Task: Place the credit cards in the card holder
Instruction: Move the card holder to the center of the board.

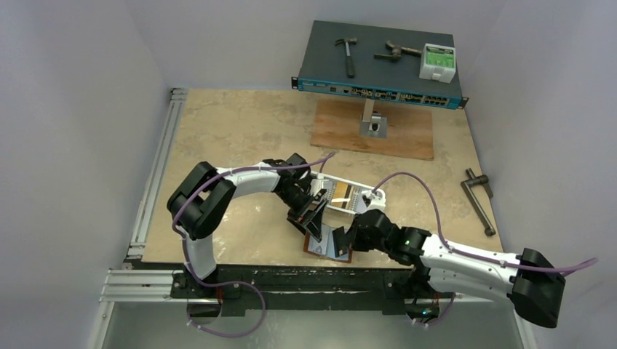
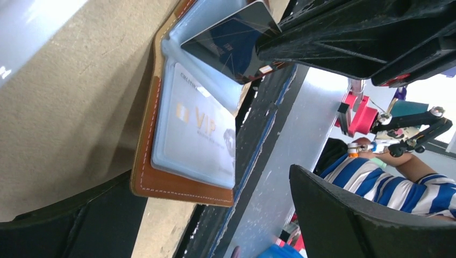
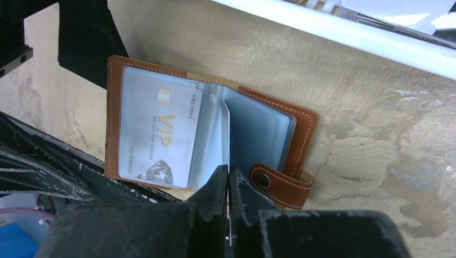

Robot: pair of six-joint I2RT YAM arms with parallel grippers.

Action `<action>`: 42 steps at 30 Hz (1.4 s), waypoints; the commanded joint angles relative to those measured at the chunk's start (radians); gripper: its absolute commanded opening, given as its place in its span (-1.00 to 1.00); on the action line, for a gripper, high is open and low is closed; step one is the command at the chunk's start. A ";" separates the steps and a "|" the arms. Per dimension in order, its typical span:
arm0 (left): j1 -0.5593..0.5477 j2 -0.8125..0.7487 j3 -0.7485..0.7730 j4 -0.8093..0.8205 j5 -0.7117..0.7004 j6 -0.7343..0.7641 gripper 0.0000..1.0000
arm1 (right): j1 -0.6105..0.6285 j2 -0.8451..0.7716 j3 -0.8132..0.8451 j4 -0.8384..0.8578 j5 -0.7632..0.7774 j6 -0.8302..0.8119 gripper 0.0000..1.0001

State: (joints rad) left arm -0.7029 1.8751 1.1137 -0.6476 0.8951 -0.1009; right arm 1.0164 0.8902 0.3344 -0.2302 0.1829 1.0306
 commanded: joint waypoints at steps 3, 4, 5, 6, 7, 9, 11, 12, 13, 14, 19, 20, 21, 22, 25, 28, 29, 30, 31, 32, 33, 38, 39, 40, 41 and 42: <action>0.000 0.020 -0.085 0.140 -0.008 -0.116 0.82 | 0.007 -0.030 -0.033 -0.020 0.007 0.041 -1.00; -0.001 0.023 -0.085 0.140 -0.008 -0.118 0.72 | 0.007 -0.036 -0.035 -0.021 0.009 0.044 -1.00; 0.000 0.022 -0.082 0.135 -0.006 -0.116 0.65 | 0.007 -0.040 -0.035 -0.023 0.010 0.045 -1.00; 0.000 0.010 -0.080 0.130 -0.009 -0.112 0.60 | 0.007 -0.044 -0.037 -0.024 0.012 0.047 -1.00; -0.001 -0.006 -0.080 0.121 -0.031 -0.107 0.62 | 0.007 -0.047 -0.039 -0.024 0.010 0.049 -1.00; -0.001 -0.043 -0.081 0.101 -0.078 -0.096 0.61 | 0.006 -0.049 -0.044 -0.021 0.010 0.052 -1.00; -0.001 -0.073 -0.081 0.082 -0.100 -0.089 0.54 | 0.007 -0.051 -0.044 -0.015 0.013 0.052 -1.00; -0.002 -0.089 -0.083 0.079 -0.113 -0.084 0.49 | 0.006 -0.051 -0.041 -0.011 0.012 0.052 -1.00; -0.002 -0.103 -0.085 0.082 -0.122 -0.082 0.42 | 0.007 -0.050 -0.038 -0.011 0.013 0.052 -1.00; -0.002 -0.109 -0.082 0.082 -0.131 -0.081 0.34 | 0.007 -0.047 -0.032 -0.011 0.016 0.052 -1.00; 0.000 -0.084 -0.049 0.059 -0.129 -0.065 -0.38 | 0.006 -0.058 -0.021 -0.010 0.021 0.043 -1.00; 0.000 -0.075 -0.039 0.053 -0.116 -0.063 -0.59 | 0.006 -0.070 -0.023 -0.010 0.021 0.044 -1.00; 0.000 -0.065 -0.022 0.039 -0.109 -0.057 -0.82 | 0.007 -0.078 -0.025 -0.010 0.023 0.045 -1.00; 0.000 -0.060 -0.009 0.032 -0.110 -0.053 -1.00 | 0.006 -0.089 -0.026 -0.011 0.024 0.045 -1.00; 0.000 -0.063 0.005 0.024 -0.099 -0.048 -1.00 | 0.007 -0.114 -0.028 -0.009 0.028 0.045 -1.00; 0.006 -0.074 0.018 0.006 -0.073 -0.043 -1.00 | 0.006 -0.140 -0.026 -0.013 0.039 0.045 -1.00; 0.013 -0.076 0.027 -0.009 -0.064 -0.036 -1.00 | 0.006 -0.153 -0.027 -0.017 0.046 0.047 -1.00; 0.024 -0.078 0.037 -0.027 -0.051 -0.025 -1.00 | 0.007 -0.170 -0.028 -0.024 0.050 0.055 -1.00; 0.039 -0.081 0.048 -0.048 -0.034 -0.017 -1.00 | 0.007 -0.196 -0.032 -0.028 0.050 0.065 -1.00; 0.062 -0.082 0.058 -0.070 -0.020 -0.009 -1.00 | 0.006 -0.224 -0.040 -0.024 0.045 0.071 -1.00; 0.088 -0.088 0.062 -0.087 -0.011 0.000 -1.00 | 0.006 -0.257 -0.049 -0.017 0.040 0.072 -1.00; 0.191 -0.100 0.052 -0.208 -0.018 0.076 -1.00 | 0.006 -0.342 -0.082 0.005 0.019 0.065 -1.00; 0.199 -0.101 0.040 -0.216 -0.033 0.085 -1.00 | 0.006 -0.331 -0.087 0.016 0.004 0.065 -1.00; 0.206 -0.102 0.034 -0.217 -0.046 0.095 -1.00 | 0.006 -0.315 -0.090 0.023 0.000 0.061 -1.00; 0.210 -0.099 0.032 -0.222 -0.057 0.096 -1.00 | 0.007 -0.291 -0.090 0.036 0.005 0.052 -1.00; 0.212 -0.096 0.032 -0.226 -0.065 0.096 -1.00 | 0.007 -0.264 -0.090 0.055 -0.002 0.048 -1.00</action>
State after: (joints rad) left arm -0.5003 1.8156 1.1500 -0.8028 0.8303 -0.0601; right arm 1.0164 0.5655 0.2550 -0.2363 0.1894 1.0824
